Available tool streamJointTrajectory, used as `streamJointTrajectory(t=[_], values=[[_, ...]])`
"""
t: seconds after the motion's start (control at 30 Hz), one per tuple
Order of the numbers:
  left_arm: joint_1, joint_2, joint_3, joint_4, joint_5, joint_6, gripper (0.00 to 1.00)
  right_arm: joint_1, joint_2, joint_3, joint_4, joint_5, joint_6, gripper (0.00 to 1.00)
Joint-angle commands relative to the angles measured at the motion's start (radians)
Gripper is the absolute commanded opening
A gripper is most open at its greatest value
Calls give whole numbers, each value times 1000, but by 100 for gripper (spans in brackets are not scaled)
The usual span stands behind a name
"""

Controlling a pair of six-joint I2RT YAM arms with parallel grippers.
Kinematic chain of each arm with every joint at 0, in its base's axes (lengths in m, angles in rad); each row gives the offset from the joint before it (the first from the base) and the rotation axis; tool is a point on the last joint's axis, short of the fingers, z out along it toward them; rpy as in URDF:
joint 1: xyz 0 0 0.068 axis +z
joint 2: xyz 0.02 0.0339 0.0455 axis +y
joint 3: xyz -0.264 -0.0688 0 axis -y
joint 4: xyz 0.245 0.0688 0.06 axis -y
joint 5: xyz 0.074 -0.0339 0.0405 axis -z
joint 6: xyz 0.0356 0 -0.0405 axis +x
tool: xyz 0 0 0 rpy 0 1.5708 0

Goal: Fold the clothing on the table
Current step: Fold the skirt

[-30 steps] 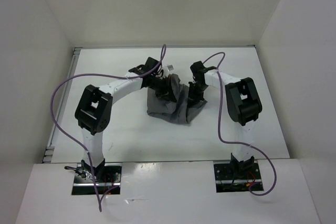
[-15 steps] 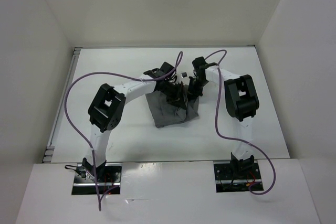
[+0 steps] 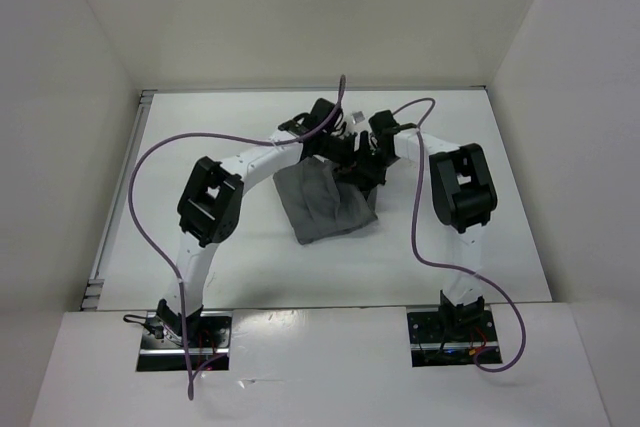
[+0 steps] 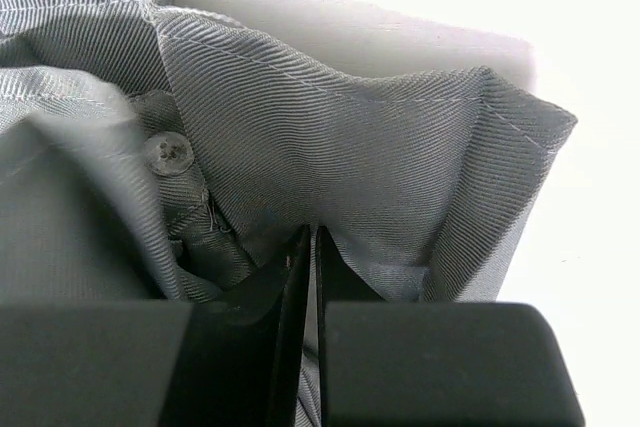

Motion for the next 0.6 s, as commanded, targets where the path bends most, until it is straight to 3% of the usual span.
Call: streamJointTrajectory(t=[0.0,0.07,0.2,0.37,0.47,0.57], values=[[2,-69,179,74,73,-88,72,-24,-29,-42,14,72,-5,10],[28,-104,198,28,73,-61,72,-44,-52,-42,5,111,-5,10],[111,-310,48,-6,-58,11,72,-105,-165,-32,-76,253,-5,11],[197,-516,-303,-53,-262,128,68,-107,-339,33,-166,390,-21,18],[206,-537,-446,-43,-281,141,55,-66,-382,79,-208,303,-45,21],[206,-525,-520,5,-246,119,33,-8,-408,90,-208,212,-54,23]])
